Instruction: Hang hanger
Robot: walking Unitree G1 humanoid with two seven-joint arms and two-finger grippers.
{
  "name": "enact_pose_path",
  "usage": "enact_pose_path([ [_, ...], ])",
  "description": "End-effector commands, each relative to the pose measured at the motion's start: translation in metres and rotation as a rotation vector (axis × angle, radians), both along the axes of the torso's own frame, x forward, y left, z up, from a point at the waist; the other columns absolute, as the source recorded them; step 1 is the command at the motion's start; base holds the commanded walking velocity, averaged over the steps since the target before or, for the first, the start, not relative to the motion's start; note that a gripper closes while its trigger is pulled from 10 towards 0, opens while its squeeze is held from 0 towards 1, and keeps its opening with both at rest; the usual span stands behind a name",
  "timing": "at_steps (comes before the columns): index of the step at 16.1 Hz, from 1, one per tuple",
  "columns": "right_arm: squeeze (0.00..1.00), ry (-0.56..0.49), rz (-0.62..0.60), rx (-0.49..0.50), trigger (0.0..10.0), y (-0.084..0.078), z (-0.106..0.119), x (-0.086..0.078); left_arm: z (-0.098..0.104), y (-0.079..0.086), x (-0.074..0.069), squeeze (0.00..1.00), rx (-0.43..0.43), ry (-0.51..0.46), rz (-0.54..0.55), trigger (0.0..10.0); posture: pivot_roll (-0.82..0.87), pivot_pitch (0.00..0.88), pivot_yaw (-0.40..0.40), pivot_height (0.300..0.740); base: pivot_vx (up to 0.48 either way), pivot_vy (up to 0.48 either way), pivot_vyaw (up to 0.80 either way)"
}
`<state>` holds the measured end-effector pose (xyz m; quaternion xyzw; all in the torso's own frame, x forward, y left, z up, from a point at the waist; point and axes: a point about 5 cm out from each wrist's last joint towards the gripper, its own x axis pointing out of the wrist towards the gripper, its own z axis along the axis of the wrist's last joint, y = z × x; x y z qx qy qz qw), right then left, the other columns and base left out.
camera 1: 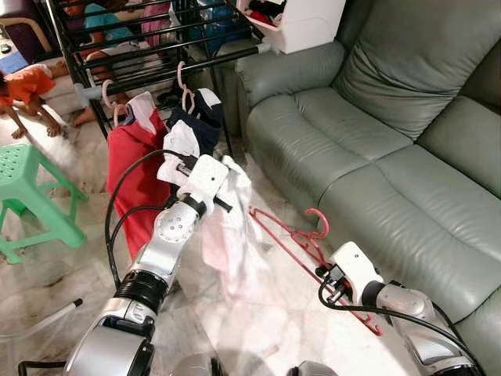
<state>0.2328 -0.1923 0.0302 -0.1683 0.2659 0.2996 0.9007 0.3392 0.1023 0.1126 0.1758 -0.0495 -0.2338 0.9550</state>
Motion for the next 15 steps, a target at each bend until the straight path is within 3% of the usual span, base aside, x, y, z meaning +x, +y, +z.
enact_pose_path([
  [1, 0.00, -0.036, -0.010, -0.018, 10.0, -0.005, 0.006, 0.007, 0.014, -0.006, 0.000, 0.00, -0.021, -0.068, -0.066, 10.0, -0.06, 0.000, 0.033, 0.740, 0.000, 0.000, 0.00],
  [5, 0.00, -0.068, -0.059, -0.021, 10.0, -0.012, 0.010, 0.016, 0.018, -0.020, -0.013, 0.00, -0.054, -0.083, -0.244, 10.0, -0.06, 0.000, 0.032, 0.740, 0.000, 0.000, 0.00],
  [7, 0.00, -0.088, -0.086, -0.017, 10.0, -0.012, 0.011, 0.019, 0.019, -0.030, -0.022, 0.00, -0.031, -0.098, -0.358, 10.0, -0.06, 0.000, 0.032, 0.740, 0.000, 0.000, 0.00],
  [10, 0.00, -0.123, -0.182, 0.043, 10.0, -0.015, 0.015, 0.029, 0.021, -0.037, -0.028, 0.00, -0.018, -0.116, -0.387, 10.0, -0.06, 0.000, 0.032, 0.740, 0.000, 0.000, 0.00],
  [11, 0.00, -0.142, -0.176, 0.062, 10.0, -0.017, 0.022, 0.031, 0.012, -0.030, -0.018, 0.00, 0.079, -0.104, -0.272, 10.0, -0.06, 0.000, 0.031, 0.740, 0.000, 0.000, 0.00],
  [13, 0.00, -0.171, -0.151, 0.029, 10.0, -0.028, 0.032, 0.034, 0.011, -0.011, -0.002, 0.00, 0.116, -0.093, -0.052, 10.0, -0.07, 0.000, 0.037, 0.740, 0.000, 0.000, 0.00],
  [14, 0.00, -0.182, -0.114, 0.010, 10.0, -0.037, 0.041, 0.035, 0.010, 0.006, 0.010, 0.00, 0.070, -0.052, 0.131, 10.0, -0.07, 0.000, 0.040, 0.740, 0.000, 0.000, 0.00],
  [15, 0.00, -0.180, -0.059, -0.008, 10.0, -0.039, 0.045, 0.033, 0.009, 0.013, 0.013, 0.00, 0.008, -0.001, 0.173, 10.0, -0.08, 0.000, 0.042, 0.740, 0.000, 0.000, 0.00],
])
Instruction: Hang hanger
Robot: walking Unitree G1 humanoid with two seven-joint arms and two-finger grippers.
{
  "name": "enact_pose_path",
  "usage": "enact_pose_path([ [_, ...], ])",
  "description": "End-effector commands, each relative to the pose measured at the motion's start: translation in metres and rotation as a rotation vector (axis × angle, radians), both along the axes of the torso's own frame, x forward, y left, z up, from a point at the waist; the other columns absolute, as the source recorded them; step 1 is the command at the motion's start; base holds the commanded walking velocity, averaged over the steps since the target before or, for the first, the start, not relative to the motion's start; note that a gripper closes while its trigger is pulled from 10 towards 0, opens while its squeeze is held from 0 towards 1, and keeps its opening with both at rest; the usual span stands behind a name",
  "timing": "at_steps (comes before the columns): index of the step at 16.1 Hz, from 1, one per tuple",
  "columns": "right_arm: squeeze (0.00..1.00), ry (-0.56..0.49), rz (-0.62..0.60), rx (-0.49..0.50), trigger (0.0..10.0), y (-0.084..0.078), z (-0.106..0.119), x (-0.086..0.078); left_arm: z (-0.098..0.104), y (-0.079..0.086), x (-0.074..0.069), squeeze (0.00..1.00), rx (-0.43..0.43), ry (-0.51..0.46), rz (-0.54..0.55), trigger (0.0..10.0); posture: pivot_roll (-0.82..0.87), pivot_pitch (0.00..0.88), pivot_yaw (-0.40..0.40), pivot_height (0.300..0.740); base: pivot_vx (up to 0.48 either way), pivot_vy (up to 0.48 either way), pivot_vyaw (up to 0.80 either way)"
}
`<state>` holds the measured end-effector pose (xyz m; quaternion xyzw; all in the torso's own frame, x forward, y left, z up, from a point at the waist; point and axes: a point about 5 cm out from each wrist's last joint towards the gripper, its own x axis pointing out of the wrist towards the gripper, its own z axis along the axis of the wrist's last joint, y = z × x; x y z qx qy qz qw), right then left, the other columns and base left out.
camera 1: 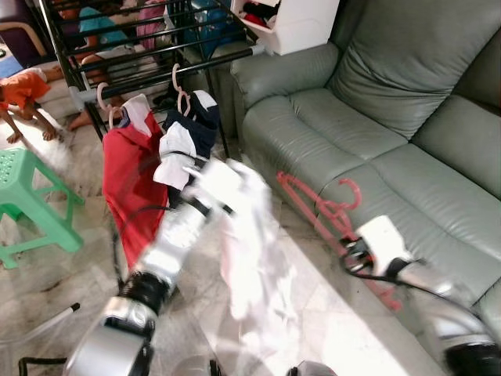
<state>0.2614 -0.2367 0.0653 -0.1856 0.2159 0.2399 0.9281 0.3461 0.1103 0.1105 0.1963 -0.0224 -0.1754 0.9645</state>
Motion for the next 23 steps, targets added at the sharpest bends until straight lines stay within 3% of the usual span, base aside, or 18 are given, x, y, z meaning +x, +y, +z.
enact_pose_path([
  [1, 0.00, -0.027, 0.113, -0.026, 10.0, 0.001, 0.015, 0.001, 0.010, 0.011, 0.010, 0.00, -0.127, 0.029, 0.084, 10.0, -0.08, 0.000, 0.043, 0.740, 0.000, 0.000, 0.00],
  [3, 0.00, -0.001, 0.205, -0.067, 10.0, 0.001, 0.019, -0.002, 0.013, 0.010, 0.013, 0.00, -0.177, 0.060, 0.104, 10.0, -0.08, 0.000, 0.046, 0.740, 0.000, 0.000, 0.00],
  [7, 0.00, 0.096, 0.386, -0.046, 10.0, 0.010, 0.029, -0.016, 0.020, 0.010, 0.021, 0.00, -0.182, 0.076, 0.153, 10.0, -0.07, 0.000, 0.052, 0.740, 0.000, 0.000, 0.00],
  [9, 0.00, 0.152, 0.440, -0.067, 10.0, 0.007, 0.031, -0.025, 0.023, 0.010, 0.023, 0.00, -0.181, 0.067, 0.160, 10.0, -0.08, 0.000, 0.053, 0.740, 0.000, 0.000, 0.00],
  [14, 0.00, 0.051, 0.344, -0.098, 10.0, -0.001, 0.036, -0.008, 0.025, 0.005, 0.020, 0.00, -0.170, 0.073, 0.105, 10.0, -0.07, 0.000, 0.052, 0.740, 0.000, 0.000, 0.00],
  [23, 0.00, 0.071, 0.377, -0.081, 10.0, 0.002, 0.036, -0.004, 0.025, -0.009, 0.013, 0.00, -0.172, 0.079, 0.060, 10.0, -0.07, 0.000, 0.036, 0.740, 0.000, 0.000, 0.00],
])
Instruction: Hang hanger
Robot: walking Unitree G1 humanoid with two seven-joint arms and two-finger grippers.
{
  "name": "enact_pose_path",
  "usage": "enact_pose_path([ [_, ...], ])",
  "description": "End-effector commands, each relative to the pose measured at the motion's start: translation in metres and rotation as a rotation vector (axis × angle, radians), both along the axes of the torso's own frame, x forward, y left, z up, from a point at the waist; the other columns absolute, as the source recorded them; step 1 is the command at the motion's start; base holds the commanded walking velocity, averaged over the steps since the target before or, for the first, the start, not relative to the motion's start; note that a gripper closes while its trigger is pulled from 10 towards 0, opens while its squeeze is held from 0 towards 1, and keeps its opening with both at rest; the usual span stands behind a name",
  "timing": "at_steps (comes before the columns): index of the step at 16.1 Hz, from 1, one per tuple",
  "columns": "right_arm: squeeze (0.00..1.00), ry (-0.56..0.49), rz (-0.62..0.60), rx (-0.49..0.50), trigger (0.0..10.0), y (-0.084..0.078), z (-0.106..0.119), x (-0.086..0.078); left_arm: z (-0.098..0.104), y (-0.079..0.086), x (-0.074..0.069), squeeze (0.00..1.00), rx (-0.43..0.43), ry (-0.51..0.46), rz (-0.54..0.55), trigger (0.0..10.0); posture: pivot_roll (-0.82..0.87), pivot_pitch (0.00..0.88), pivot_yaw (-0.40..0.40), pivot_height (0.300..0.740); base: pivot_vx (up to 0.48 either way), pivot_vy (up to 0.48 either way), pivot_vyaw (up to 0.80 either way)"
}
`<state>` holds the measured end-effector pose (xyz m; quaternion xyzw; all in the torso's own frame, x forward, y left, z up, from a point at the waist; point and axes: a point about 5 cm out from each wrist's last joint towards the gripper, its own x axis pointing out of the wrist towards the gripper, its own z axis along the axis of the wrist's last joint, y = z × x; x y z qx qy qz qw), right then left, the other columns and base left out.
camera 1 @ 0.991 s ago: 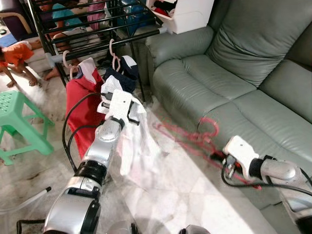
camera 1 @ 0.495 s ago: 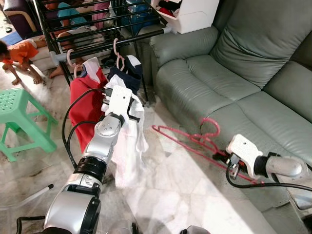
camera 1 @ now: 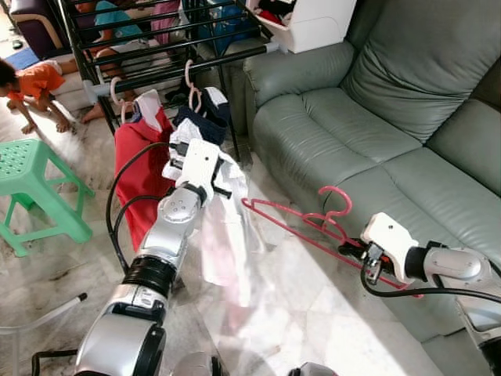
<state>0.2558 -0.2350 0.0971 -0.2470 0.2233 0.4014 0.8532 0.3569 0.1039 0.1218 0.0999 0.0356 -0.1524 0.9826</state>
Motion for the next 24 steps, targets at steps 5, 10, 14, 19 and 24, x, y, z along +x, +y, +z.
enact_pose_path([
  [5, 0.00, -0.065, -0.031, -0.030, 10.0, -0.005, 0.005, 0.010, 0.019, -0.012, -0.005, 0.00, -0.056, -0.051, -0.156, 10.0, -0.07, 0.000, 0.036, 0.740, 0.000, 0.000, 0.00],
  [10, 0.00, -0.094, -0.027, -0.027, 10.0, -0.003, 0.008, 0.014, 0.015, -0.017, -0.013, 0.00, 0.033, -0.081, -0.233, 10.0, -0.07, 0.000, 0.040, 0.740, 0.000, 0.000, 0.00],
  [14, 0.00, -0.095, -0.012, -0.016, 10.0, -0.003, 0.013, 0.013, 0.011, -0.012, -0.010, 0.00, 0.086, -0.076, -0.195, 10.0, -0.07, 0.000, 0.043, 0.740, 0.000, 0.000, 0.00],
  [19, 0.00, -0.125, 0.007, 0.003, 10.0, 0.000, 0.024, 0.017, 0.006, -0.008, -0.008, 0.00, 0.135, -0.061, -0.160, 10.0, -0.08, 0.000, 0.045, 0.740, 0.000, 0.000, 0.00],
  [24, 0.00, -0.071, 0.032, -0.005, 10.0, -0.002, 0.022, 0.012, -0.001, -0.003, -0.007, 0.00, 0.163, -0.038, -0.123, 10.0, -0.08, 0.000, 0.044, 0.740, 0.000, 0.000, 0.00],
])
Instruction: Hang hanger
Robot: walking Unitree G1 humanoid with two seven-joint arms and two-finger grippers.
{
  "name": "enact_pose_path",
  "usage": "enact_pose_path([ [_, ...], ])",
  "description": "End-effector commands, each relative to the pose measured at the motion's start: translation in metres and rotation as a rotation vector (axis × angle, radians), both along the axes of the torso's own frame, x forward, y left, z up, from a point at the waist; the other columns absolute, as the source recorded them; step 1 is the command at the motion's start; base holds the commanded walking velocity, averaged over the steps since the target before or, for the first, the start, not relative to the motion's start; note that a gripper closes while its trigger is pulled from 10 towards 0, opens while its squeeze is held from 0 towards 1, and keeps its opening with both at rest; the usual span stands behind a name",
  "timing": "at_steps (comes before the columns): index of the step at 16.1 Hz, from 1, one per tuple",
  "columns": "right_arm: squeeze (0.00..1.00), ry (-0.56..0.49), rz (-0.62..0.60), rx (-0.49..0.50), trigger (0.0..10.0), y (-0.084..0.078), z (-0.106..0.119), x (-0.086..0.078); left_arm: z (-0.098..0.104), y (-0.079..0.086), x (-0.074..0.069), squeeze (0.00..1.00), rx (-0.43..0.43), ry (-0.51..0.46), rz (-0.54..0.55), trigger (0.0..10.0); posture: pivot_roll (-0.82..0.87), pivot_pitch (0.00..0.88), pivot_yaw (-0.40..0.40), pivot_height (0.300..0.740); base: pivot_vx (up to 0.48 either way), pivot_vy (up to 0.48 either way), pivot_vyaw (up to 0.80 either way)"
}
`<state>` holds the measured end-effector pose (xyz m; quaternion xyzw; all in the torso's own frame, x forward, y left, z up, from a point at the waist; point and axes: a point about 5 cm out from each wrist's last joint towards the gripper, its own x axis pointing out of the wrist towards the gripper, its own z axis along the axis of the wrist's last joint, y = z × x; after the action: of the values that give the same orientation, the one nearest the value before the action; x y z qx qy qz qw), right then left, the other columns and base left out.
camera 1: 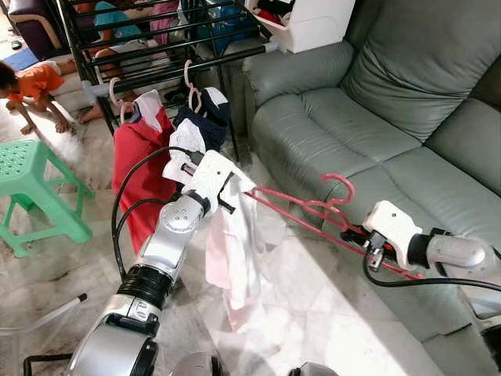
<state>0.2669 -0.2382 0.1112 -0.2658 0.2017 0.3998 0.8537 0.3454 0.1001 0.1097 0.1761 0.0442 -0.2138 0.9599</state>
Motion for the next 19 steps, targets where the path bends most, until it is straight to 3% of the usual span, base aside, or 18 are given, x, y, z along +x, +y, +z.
enact_pose_path([
  [1, 0.00, -0.002, 0.027, 0.011, 10.0, 0.001, 0.007, -0.001, 0.010, 0.003, 0.006, 0.00, 0.020, -0.044, 0.019, 10.0, -0.08, 0.000, 0.044, 0.740, 0.000, 0.000, 0.00],
  [2, 0.00, 0.043, 0.039, -0.014, 10.0, -0.003, 0.005, -0.006, 0.010, 0.006, 0.007, 0.00, 0.016, -0.046, 0.039, 10.0, -0.08, 0.000, 0.046, 0.740, 0.000, 0.000, 0.00],
  [8, 0.00, 0.022, 0.007, -0.066, 10.0, -0.009, 0.002, -0.003, 0.011, 0.004, 0.008, 0.00, 0.013, -0.052, 0.033, 10.0, -0.08, 0.000, 0.046, 0.740, 0.000, 0.000, 0.00],
  [11, 0.00, 0.000, -0.021, -0.057, 10.0, -0.009, -0.001, 0.001, 0.014, 0.001, 0.007, 0.00, -0.013, -0.048, 0.011, 10.0, -0.08, 0.000, 0.045, 0.740, 0.000, 0.000, 0.00],
  [19, 0.00, 0.097, 0.035, -0.004, 10.0, -0.006, -0.002, -0.011, 0.017, -0.001, 0.010, 0.00, -0.047, -0.038, 0.064, 10.0, -0.08, 0.000, 0.044, 0.740, 0.000, 0.000, 0.00],
])
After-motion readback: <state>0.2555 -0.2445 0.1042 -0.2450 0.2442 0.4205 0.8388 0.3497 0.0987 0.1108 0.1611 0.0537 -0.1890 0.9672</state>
